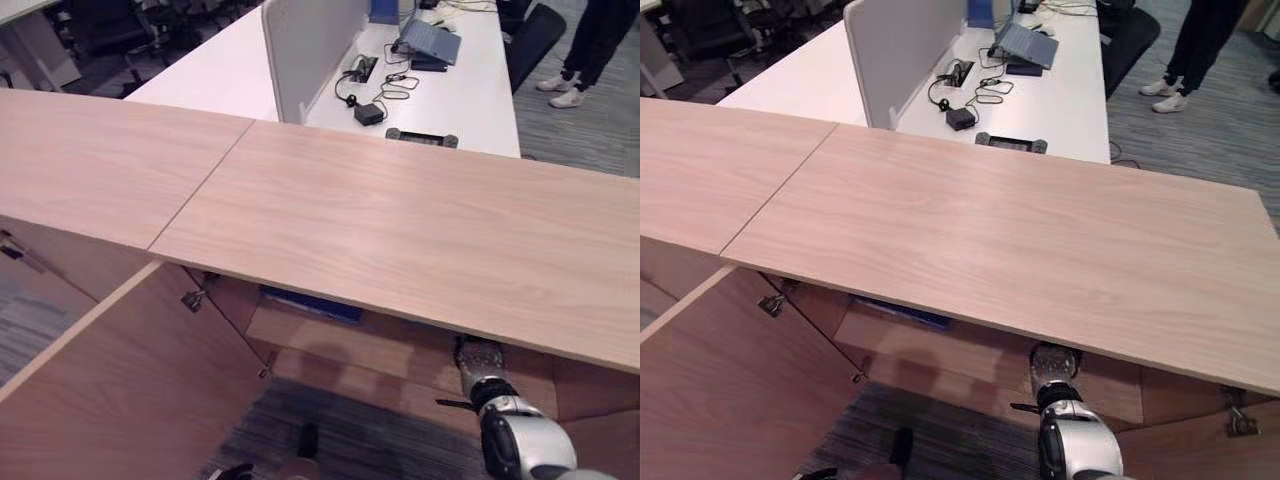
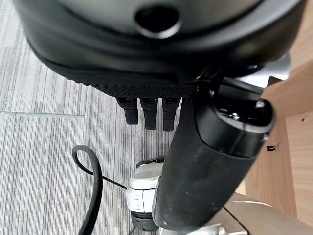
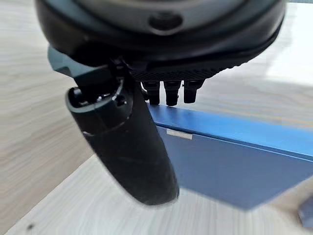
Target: Put the empty folder in the office cabinet
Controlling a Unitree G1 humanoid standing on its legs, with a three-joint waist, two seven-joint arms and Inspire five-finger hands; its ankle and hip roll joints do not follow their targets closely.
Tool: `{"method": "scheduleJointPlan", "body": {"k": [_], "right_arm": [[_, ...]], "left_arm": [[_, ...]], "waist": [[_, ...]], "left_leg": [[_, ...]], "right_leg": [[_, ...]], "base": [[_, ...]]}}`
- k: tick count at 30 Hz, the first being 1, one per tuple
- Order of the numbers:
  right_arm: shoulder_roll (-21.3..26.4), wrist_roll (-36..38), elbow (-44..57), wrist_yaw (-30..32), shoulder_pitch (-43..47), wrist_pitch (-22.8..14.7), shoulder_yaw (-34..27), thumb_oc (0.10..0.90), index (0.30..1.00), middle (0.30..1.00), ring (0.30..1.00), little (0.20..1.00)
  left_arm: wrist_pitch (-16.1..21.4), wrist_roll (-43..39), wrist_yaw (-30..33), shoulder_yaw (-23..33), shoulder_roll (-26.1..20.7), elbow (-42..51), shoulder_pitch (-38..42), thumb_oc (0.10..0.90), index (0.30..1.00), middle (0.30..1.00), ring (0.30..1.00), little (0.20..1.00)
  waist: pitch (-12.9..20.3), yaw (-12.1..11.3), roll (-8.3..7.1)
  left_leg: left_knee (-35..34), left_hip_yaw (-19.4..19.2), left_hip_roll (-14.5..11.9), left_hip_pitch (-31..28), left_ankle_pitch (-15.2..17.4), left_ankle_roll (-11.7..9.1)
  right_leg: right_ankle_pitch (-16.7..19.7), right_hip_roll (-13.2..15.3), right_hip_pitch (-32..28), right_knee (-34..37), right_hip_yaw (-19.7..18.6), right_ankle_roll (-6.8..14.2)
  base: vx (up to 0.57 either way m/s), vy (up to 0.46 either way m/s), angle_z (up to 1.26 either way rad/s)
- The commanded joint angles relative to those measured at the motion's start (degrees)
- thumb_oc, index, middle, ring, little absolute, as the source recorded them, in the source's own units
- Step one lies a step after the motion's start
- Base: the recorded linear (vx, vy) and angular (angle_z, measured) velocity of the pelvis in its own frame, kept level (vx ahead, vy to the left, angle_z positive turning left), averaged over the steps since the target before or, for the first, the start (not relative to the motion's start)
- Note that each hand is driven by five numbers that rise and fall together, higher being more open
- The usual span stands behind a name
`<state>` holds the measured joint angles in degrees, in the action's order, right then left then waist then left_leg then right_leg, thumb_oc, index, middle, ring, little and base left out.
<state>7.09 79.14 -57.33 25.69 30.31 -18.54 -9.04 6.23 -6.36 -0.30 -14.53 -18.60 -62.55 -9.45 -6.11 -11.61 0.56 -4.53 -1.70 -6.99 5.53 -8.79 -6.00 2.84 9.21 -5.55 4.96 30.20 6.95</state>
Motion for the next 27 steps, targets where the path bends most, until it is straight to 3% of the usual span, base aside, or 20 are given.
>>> {"method": "scheduleJointPlan", "body": {"k": [1,3,5,9,15,27], "right_arm": [[3.6,-6.85,14.36,-8.39,5.26,-3.55,3.29,0.8,0.9,0.9,0.9,0.9],[3.26,-8.13,18.37,-8.54,2.57,-4.02,4.08,0.8,0.9,0.9,0.9,0.9],[0.2,-10.32,19.9,-8.0,2.24,-3.2,7.55,0.8,0.9,0.9,0.9,0.9],[0.4,-11.26,17.81,-7.44,2.61,-1.19,8.75,0.8,0.9,0.9,0.9,0.9],[0.87,-13.56,24.13,-9.29,-1.0,1.58,14.64,0.8,0.9,0.9,0.9,0.9],[1.29,-14.01,25.76,-10.06,-4.22,2.3,15.32,0.8,0.9,0.9,0.9,0.9]], "left_arm": [[0.47,0.18,1.22,-1.24,-0.21,-1.4,-1.01,0.8,0.9,0.9,0.9,0.9],[0.4,0.47,1.26,-0.99,0.11,-1.4,-1.14,0.8,0.9,0.9,0.9,0.9],[-0.49,-3.02,3.12,-3.15,2.49,-0.27,4.29,0.8,0.9,0.9,0.9,0.9],[-1.19,-4.61,4.42,-3.67,4.33,0.92,6.09,0.8,0.9,0.9,0.9,0.9],[-2.05,-5.89,4.56,-2.39,5.88,0.24,6.51,0.8,0.9,0.9,0.9,0.9],[-2.07,-6.27,4.86,-1.48,5.83,0.68,6.73,0.8,0.9,0.9,0.9,0.9]], "waist": [[2.41,-2.02,-1.02],[2.43,-1.55,-0.92],[2.74,0.01,-0.93],[3.22,0.82,-1.0],[3.55,2.6,-0.77],[3.28,3.66,-0.45]], "left_leg": [[-0.47,1.99,-0.52,-5.38,7.31,-1.99],[-0.47,1.96,-0.47,-5.75,7.39,-1.94],[-0.47,1.52,-0.55,-6.18,7.53,-1.91],[-0.47,1.06,-0.54,-6.68,7.73,-1.91],[-0.47,-0.51,-0.45,-7.46,7.83,-1.73],[-0.47,-1.16,-0.62,-7.85,7.86,-1.68]], "right_leg": [[-5.5,2.57,-0.49,-6.32,-1.07,3.54],[-5.46,2.72,-0.72,-6.43,-1.11,3.53],[-5.44,2.82,-0.76,-6.59,-1.34,3.56],[-5.22,3.03,-1.08,-6.3,-1.59,3.54],[-3.85,3.7,-0.91,-5.47,-2.79,3.75],[-3.44,4.13,-0.76,-5.39,-3.07,3.85]], "base": [[0.0,0.0,0.0],[-0.01,0.013,-0.07],[0.01,0.019,-0.07],[-0.01,0.008,-0.1],[-0.02,0.011,-0.05],[-0.01,-0.001,-0.06]]}}
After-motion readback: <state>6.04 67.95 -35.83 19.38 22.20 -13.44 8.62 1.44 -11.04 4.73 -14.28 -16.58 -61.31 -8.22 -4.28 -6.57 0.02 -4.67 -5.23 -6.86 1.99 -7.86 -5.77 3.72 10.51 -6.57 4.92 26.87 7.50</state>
